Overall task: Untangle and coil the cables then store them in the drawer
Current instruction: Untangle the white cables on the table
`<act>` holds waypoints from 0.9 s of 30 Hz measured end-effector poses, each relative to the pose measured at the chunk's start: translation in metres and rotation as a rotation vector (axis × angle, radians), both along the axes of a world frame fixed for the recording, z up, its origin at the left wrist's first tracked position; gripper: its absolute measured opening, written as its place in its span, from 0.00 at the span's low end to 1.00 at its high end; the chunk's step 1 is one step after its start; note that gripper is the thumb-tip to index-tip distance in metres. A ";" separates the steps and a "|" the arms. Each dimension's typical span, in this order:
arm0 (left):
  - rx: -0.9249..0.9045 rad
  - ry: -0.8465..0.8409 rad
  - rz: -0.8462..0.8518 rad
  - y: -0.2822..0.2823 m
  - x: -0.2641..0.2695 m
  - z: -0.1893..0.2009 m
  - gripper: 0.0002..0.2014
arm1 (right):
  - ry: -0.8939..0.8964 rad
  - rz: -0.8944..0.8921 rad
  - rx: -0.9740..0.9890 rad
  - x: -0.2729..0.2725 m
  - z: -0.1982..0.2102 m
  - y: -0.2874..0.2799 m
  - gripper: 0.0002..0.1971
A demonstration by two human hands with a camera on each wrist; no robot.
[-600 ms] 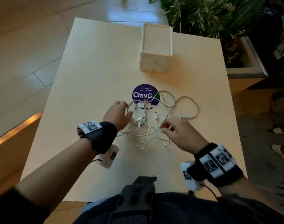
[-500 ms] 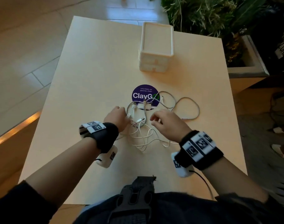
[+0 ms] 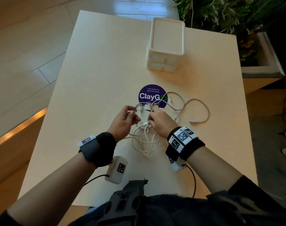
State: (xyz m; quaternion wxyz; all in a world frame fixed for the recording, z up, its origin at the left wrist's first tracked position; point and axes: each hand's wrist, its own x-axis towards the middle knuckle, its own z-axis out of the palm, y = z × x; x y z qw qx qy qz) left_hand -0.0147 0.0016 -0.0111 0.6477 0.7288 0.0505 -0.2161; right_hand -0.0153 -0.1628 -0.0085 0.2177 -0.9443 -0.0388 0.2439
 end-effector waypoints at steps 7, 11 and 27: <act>0.112 0.034 -0.020 -0.005 -0.009 -0.013 0.07 | -0.048 0.142 -0.052 -0.013 0.010 -0.001 0.11; 0.221 -0.077 -0.101 -0.011 -0.014 -0.013 0.06 | -0.141 0.168 0.059 -0.008 0.027 0.001 0.10; 0.000 0.157 0.094 -0.009 -0.006 -0.006 0.14 | 0.179 -0.158 0.118 0.006 0.011 -0.005 0.15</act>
